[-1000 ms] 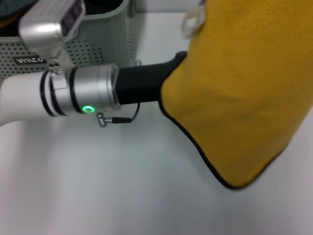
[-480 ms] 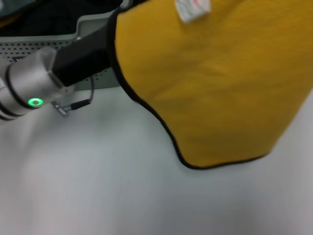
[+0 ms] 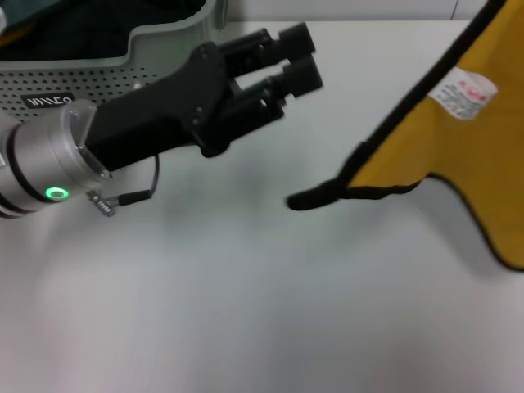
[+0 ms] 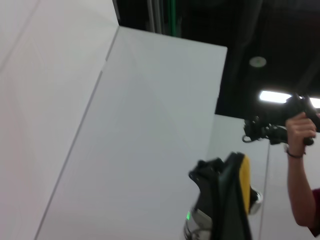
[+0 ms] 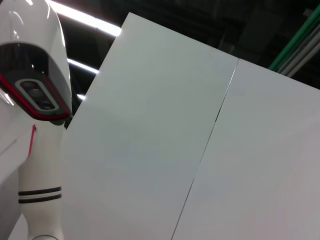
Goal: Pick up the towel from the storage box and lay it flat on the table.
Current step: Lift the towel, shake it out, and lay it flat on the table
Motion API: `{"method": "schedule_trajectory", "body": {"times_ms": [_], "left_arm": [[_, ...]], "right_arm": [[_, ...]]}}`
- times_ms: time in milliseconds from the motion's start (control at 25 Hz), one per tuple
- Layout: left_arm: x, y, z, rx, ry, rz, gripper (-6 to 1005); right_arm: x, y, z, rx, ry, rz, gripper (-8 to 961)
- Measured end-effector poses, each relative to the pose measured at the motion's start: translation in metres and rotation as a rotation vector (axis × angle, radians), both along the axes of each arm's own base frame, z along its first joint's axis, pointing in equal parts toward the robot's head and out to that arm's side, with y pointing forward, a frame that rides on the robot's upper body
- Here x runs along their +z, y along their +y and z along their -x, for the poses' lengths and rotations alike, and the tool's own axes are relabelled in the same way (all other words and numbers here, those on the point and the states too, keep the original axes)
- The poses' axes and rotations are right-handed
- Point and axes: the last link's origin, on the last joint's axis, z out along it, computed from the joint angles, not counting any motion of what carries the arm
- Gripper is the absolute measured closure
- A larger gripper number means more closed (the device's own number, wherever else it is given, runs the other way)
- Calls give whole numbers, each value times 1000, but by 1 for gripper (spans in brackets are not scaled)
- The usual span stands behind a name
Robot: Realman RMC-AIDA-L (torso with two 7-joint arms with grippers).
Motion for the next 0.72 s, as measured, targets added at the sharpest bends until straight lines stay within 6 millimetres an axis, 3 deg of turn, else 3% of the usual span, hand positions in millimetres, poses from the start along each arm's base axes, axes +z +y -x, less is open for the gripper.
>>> {"method": "schedule_trajectory", "body": {"times_ms": [720], "left_arm": [[-18,3,2,36,78,32,582]], "right_arm": [[-1,6,1,-35,-3,-14,941]]}}
